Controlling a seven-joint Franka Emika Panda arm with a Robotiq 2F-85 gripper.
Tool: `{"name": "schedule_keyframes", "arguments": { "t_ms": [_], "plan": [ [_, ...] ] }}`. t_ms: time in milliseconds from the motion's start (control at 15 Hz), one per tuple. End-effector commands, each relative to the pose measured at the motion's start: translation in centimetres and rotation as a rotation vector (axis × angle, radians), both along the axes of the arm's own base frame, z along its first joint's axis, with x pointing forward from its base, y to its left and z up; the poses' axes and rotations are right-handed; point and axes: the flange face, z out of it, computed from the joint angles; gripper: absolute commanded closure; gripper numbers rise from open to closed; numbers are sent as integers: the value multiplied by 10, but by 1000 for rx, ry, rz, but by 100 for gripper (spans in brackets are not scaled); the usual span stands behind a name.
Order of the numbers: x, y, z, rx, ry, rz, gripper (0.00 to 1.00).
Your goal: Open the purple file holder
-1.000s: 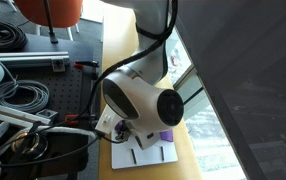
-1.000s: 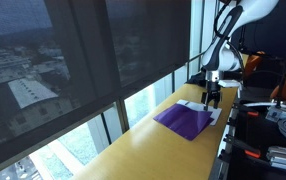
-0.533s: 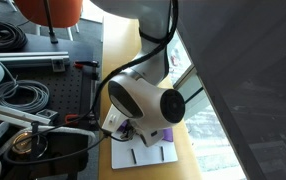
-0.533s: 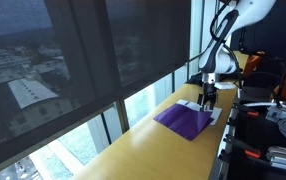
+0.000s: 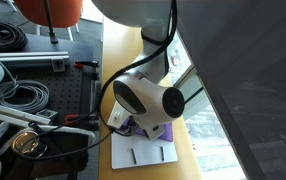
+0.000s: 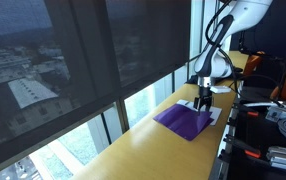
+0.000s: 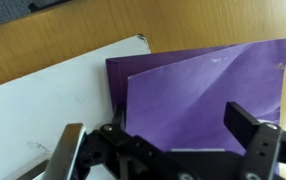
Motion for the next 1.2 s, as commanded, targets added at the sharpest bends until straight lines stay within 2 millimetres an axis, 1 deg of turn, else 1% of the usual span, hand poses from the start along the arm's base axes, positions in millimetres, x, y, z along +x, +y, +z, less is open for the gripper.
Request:
{"name": "schedule_keyframes", "arguments": {
  "t_ms": [0,67,200,267,533,733,800,867,1000,1133],
  "plan": [
    [7,1,-4,-8,-7,7,0],
    [8,2,-5,-7,-8,8,20],
    [9,4,-4,-7,-11,8,32],
    [9,4,-4,-7,-13,9,42],
    [9,4,-1,-8,-13,12,71],
    [8,7,5,-12,-17,22,95],
    [8,9,10,-16,-20,29,99],
    [8,11,14,-21,-23,38,100],
    [9,18,26,-35,-30,67,100],
    [9,23,45,-58,-36,101,100]
  ]
}}
